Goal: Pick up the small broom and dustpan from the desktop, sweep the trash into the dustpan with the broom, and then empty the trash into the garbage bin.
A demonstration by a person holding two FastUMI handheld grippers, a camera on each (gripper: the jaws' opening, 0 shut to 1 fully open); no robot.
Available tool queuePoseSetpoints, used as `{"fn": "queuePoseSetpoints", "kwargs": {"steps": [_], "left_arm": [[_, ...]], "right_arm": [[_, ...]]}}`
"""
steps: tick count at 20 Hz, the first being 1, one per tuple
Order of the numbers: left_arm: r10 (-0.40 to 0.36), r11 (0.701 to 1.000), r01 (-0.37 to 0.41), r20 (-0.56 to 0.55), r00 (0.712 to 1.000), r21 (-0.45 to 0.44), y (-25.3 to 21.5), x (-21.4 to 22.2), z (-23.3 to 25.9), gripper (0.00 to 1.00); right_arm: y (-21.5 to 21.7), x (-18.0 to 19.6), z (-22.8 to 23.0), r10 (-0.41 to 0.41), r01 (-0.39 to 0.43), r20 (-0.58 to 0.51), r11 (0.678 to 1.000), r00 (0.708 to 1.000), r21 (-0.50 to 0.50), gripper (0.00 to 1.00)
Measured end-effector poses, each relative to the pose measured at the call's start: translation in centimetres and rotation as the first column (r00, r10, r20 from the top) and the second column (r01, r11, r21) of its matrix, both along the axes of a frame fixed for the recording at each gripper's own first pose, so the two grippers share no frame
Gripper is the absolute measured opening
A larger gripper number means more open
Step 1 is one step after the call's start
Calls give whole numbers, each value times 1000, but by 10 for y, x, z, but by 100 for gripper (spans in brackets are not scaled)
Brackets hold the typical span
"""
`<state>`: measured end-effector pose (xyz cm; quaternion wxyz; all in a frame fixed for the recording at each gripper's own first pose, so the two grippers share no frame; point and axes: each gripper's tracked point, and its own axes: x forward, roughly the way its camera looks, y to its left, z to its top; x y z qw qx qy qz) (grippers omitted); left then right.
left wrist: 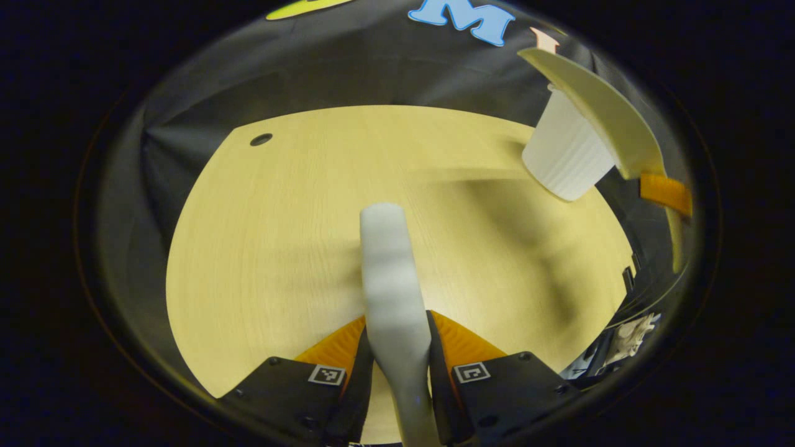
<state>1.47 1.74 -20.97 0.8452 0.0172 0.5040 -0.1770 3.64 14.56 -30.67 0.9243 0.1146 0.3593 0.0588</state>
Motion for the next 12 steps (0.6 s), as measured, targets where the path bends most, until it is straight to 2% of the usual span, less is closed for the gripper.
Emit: {"fn": "queuePoseSetpoints", "kwargs": {"steps": [4, 6, 8, 12], "left_arm": [[14, 1000, -14, -5, 1000, 28, 5, 6, 1, 47], [21, 999, -21, -9, 1000, 33, 4, 9, 2, 51], [23, 999, -22, -8, 1000, 48, -2, 11, 4, 49], [32, 998, -30, -25, 999, 59, -12, 14, 6, 51]], "right_arm": [[3, -14, -67, 5, -14, -80, 995, 997, -101, 31], [4, -22, -91, 2, -18, -128, 992, 992, -124, 31], [3, -28, -105, -11, -12, -167, 991, 986, -133, 31], [4, -35, -123, -29, 1, -230, 993, 973, -121, 31]]}}
